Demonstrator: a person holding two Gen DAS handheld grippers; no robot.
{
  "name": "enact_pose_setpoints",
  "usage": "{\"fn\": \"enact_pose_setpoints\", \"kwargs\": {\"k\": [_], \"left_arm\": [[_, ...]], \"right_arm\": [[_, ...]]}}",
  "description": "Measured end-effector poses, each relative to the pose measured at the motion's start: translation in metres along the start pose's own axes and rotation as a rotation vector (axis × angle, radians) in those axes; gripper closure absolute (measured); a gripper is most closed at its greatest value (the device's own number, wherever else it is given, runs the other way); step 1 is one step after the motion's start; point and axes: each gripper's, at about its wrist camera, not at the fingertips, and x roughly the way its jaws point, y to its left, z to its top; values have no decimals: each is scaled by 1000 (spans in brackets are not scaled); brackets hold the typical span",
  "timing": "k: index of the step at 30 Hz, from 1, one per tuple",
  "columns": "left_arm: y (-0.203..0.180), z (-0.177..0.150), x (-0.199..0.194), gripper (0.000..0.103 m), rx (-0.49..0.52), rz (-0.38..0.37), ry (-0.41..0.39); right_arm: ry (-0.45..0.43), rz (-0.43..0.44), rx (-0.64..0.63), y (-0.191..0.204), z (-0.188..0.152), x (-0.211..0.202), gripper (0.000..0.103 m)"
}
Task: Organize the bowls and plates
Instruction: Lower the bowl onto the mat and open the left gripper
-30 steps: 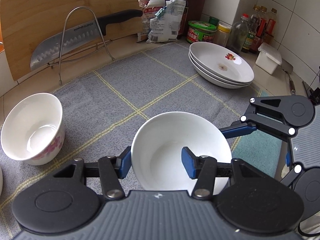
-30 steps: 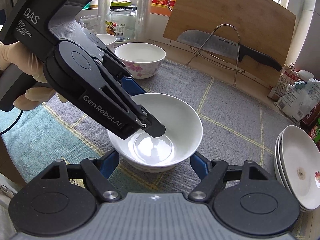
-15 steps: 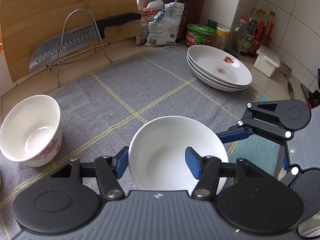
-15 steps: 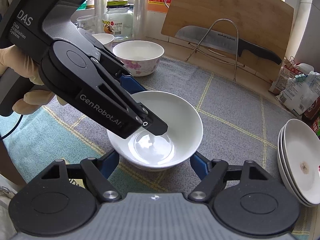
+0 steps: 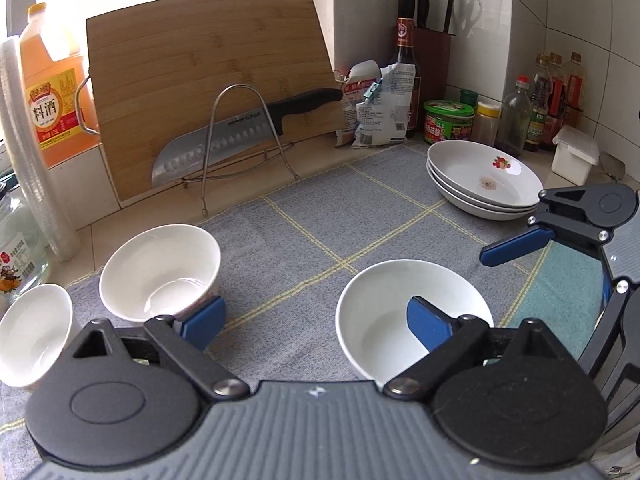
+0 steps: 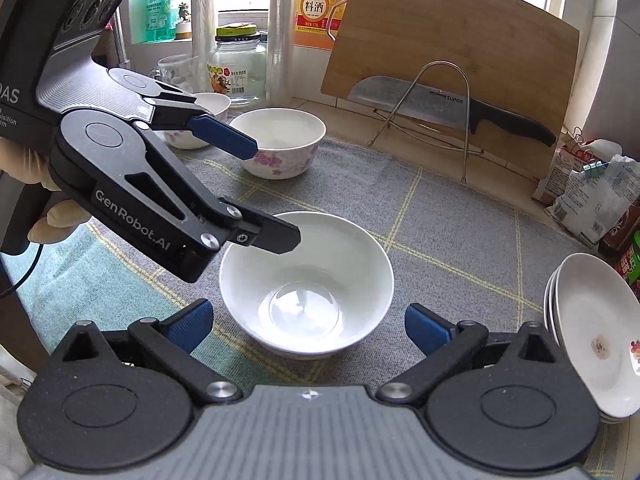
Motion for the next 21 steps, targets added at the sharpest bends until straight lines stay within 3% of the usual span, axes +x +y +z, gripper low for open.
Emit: {"fn": "enact_pose_setpoints", "kwargs": {"k": [9, 21], "left_arm": [[23, -27, -9, 5, -92, 291, 15], [52, -34, -1, 5, -162, 345, -7]], "right_arm": [[-6, 11, 18, -10, 19, 3, 0], [17, 138, 24, -17, 74, 31, 0]]}}
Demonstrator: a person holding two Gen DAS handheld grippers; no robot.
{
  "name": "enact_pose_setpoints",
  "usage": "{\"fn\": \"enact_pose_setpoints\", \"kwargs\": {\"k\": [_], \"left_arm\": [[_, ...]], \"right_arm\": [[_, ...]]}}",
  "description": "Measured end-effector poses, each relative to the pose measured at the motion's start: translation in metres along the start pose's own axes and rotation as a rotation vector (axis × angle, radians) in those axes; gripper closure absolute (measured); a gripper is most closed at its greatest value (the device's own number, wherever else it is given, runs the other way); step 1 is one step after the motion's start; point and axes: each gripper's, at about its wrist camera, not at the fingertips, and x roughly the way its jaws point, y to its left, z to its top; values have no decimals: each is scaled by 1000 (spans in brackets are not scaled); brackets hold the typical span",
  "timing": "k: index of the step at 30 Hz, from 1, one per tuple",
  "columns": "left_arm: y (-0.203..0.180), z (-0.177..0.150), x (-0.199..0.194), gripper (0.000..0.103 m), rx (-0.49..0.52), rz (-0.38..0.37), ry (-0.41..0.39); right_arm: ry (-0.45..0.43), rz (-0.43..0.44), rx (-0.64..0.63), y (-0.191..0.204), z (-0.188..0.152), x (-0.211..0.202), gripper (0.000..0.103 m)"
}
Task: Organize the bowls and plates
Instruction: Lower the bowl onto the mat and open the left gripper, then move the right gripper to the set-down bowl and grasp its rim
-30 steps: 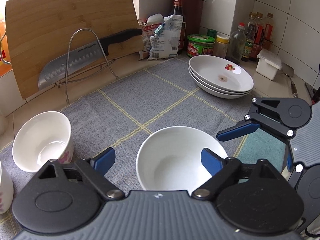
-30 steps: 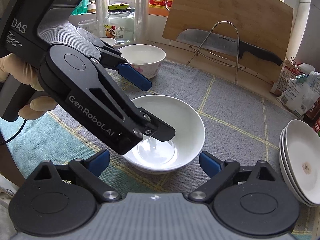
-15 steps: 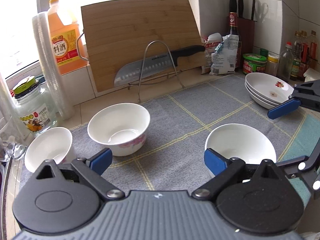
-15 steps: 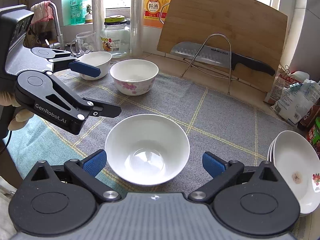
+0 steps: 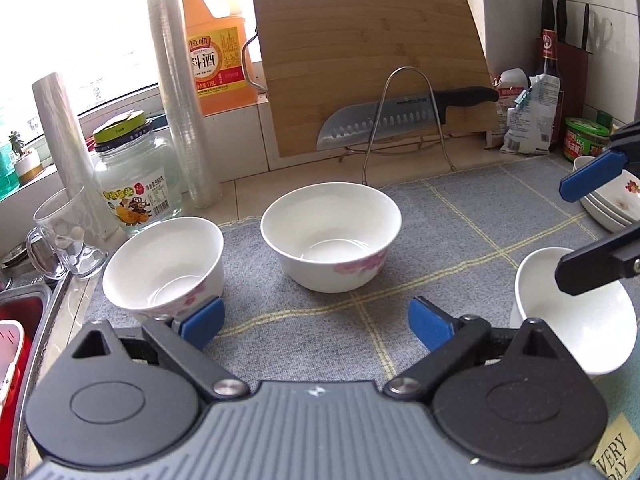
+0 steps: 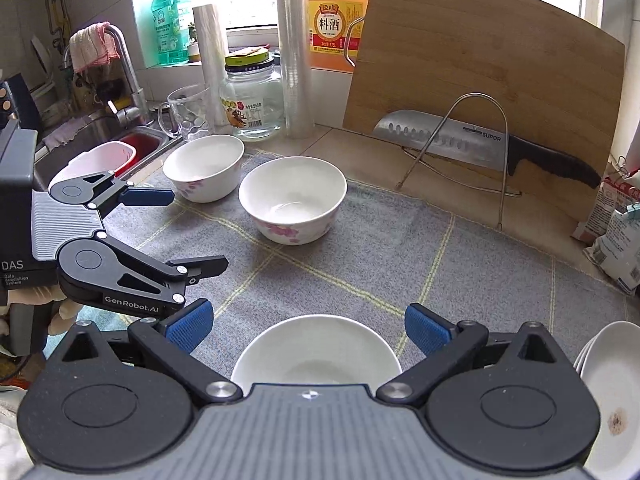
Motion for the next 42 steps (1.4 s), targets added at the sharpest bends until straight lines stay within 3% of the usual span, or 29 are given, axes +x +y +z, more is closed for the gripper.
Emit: {"fn": "enact_pose_setpoints", "kwargs": {"k": [16, 36, 42], "left_arm": [[-7, 11, 41, 5, 24, -7, -14], [-2, 20, 63, 13, -21, -52, -8], [-1, 20, 65, 14, -32, -66, -9]], "right_arm": [[59, 112, -10, -34, 73, 64, 0], [157, 179, -78, -33, 113, 138, 0], [184, 195, -80, -31, 117, 155, 5]]}}
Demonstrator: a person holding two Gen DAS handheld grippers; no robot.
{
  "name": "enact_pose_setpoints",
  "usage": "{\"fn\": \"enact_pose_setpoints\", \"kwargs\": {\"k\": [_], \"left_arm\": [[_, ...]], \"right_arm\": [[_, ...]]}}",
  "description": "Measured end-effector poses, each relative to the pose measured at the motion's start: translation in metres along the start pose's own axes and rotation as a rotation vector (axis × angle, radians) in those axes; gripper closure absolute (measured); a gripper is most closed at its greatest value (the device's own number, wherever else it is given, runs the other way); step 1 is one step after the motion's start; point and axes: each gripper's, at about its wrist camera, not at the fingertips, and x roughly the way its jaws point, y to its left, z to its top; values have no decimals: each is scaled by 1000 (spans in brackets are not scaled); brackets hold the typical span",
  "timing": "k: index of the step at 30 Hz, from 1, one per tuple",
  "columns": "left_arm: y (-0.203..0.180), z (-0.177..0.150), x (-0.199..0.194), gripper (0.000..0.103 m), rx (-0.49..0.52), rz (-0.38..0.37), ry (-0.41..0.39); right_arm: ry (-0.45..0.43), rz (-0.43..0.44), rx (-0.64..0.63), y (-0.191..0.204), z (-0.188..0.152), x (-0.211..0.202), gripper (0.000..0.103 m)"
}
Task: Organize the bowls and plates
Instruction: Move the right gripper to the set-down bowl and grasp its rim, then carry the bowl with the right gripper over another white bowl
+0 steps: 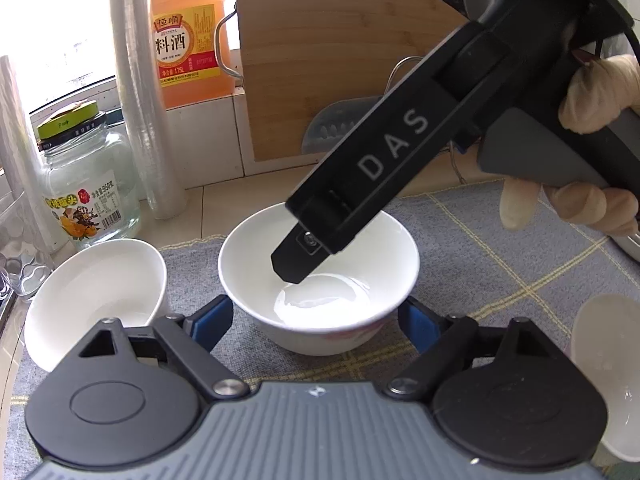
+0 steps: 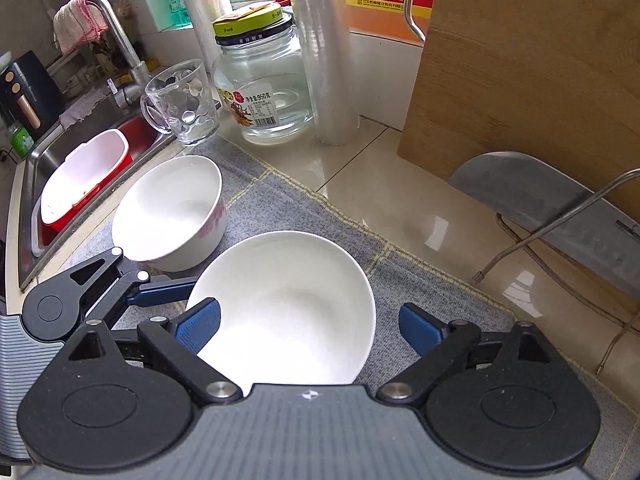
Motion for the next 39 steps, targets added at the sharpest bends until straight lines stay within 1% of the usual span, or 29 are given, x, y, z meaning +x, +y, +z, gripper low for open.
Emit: {"fn": "enact_pose_setpoints", "kwargs": {"k": [4, 5, 14, 17, 22, 28, 31, 39], "left_arm": [[0, 1, 0, 14, 2, -6, -1], [0, 1, 0, 14, 1, -7, -1], [-1, 2, 0, 14, 17, 0, -3], [-1, 2, 0, 14, 16, -1, 0], [-1, 2, 0, 14, 21, 4, 1], [0, 1, -1, 14, 20, 1, 2], [0, 1, -1, 14, 23, 0, 6], [-2, 6, -11, 14, 40, -7, 17]], "right_arm": [[9, 5, -4, 0, 1, 6, 6], [9, 7, -4, -1, 2, 6, 8], [17, 44, 10, -2, 2, 12, 15], [15, 61, 13, -2, 1, 12, 15], [9, 54, 15, -2, 1, 13, 15], [-4, 74, 33, -4, 2, 13, 16], [-2, 67, 27, -2, 2, 12, 16], [-5, 78, 30, 2, -1, 5, 16]]}}
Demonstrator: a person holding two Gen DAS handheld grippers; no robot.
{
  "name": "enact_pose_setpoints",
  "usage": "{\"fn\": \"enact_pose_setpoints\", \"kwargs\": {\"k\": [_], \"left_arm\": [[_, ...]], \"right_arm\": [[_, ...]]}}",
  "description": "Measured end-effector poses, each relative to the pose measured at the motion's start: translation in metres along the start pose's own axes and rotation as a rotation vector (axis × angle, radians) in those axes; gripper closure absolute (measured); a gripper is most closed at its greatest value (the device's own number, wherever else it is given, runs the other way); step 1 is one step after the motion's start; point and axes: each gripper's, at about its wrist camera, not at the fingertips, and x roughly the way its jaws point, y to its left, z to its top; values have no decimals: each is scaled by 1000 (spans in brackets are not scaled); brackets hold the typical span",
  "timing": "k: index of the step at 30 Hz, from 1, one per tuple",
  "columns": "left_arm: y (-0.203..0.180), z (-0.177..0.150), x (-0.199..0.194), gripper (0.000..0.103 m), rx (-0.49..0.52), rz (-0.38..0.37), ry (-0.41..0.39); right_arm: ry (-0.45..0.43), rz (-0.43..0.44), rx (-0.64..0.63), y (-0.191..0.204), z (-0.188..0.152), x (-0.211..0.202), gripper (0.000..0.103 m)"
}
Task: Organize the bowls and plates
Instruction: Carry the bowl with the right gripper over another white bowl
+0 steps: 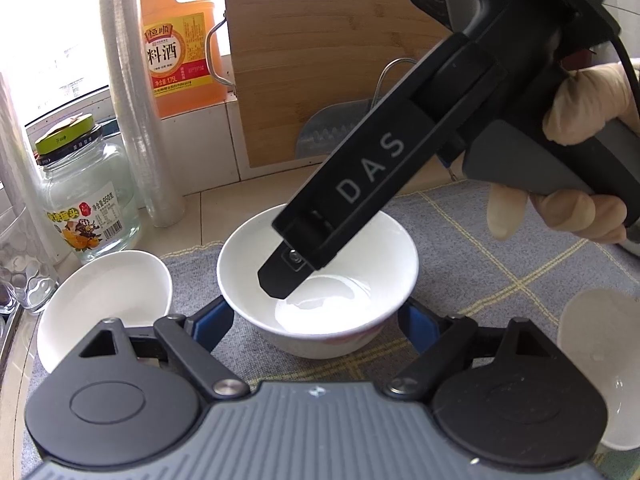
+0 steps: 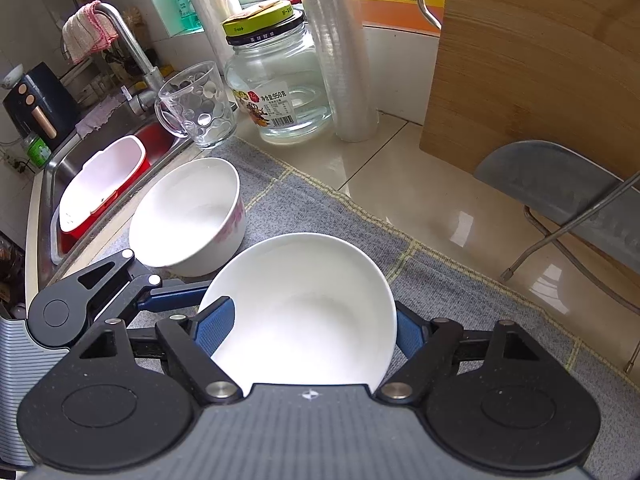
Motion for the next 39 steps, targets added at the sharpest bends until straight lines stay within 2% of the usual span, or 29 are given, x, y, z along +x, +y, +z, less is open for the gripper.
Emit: {"fn": "enact_pose_setpoints", "kwargs": {"k": [8, 15, 39], "left_arm": [[-4, 11, -21, 14, 25, -5, 31], [-11, 16, -44, 14, 24, -42, 33], [-61, 14, -101, 14, 102, -149, 6]], "right_arm": [[-14, 23, -4, 11, -4, -21, 16], [-38, 42, 8, 20, -14, -47, 16], [-78, -27, 44, 45, -78, -117, 16]]}}
